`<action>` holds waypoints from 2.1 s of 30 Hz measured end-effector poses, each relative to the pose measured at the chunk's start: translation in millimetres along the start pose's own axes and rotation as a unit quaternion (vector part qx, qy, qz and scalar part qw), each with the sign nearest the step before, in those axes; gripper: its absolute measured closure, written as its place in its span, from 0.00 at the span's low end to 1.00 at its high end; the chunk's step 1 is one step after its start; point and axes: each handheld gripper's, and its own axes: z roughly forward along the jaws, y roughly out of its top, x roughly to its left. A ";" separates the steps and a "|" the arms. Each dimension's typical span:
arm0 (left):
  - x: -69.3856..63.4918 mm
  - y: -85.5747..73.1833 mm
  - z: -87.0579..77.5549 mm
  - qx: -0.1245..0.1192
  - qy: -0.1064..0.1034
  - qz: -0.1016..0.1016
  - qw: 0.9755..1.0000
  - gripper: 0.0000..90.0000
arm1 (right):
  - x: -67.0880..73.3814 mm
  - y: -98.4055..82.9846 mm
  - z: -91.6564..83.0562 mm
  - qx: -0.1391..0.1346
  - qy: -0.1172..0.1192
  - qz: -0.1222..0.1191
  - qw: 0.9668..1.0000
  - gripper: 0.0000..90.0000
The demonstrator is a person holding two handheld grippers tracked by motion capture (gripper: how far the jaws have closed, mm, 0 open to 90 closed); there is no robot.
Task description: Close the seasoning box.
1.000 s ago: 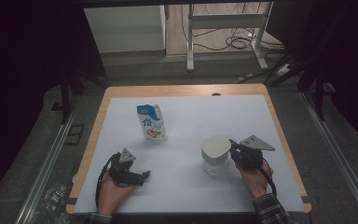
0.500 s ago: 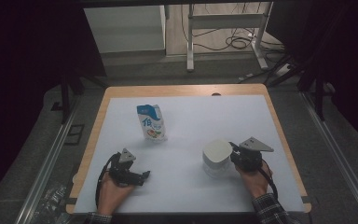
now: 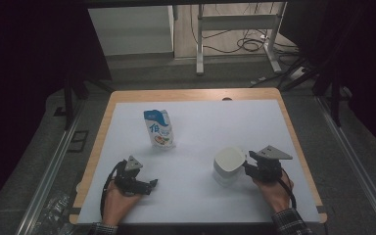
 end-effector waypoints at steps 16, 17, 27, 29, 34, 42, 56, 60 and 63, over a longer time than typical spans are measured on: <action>-0.1 0.0 0.1 -0.001 0.000 -0.001 1.000 0.00 | -15.0 -0.3 -18.9 0.010 0.006 0.026 1.000 0.49; -0.2 0.0 0.2 -0.001 0.000 -0.001 1.000 0.00 | -15.5 0.3 -19.9 0.010 0.006 0.023 1.000 0.49; 0.0 0.0 0.0 0.000 0.000 0.000 1.000 0.00 | -22.4 11.7 -30.1 0.009 0.036 0.031 0.999 0.58; 0.0 0.0 0.0 0.000 0.000 0.000 1.000 0.00 | -23.1 14.0 -32.0 0.006 0.041 0.034 0.999 0.60; 0.0 0.0 0.0 0.000 0.000 0.000 1.000 0.00 | -21.2 20.9 -34.8 0.016 0.051 0.027 0.998 0.65; 0.0 0.0 -0.1 0.000 0.000 0.000 1.000 0.00 | -21.5 30.5 -39.4 0.013 0.049 0.026 0.998 0.73; -0.3 -0.1 0.2 -0.002 0.000 -0.002 1.000 0.00 | -18.2 49.4 -49.2 0.007 0.056 0.013 0.998 0.90; -0.3 -0.1 0.2 -0.002 0.000 -0.002 1.000 0.00 | -15.7 56.0 -52.0 -0.002 0.062 -0.003 0.998 0.96; -0.1 -0.1 0.2 -0.002 0.001 0.000 1.000 0.00 | -13.9 60.8 -52.2 -0.003 0.074 -0.001 0.997 0.98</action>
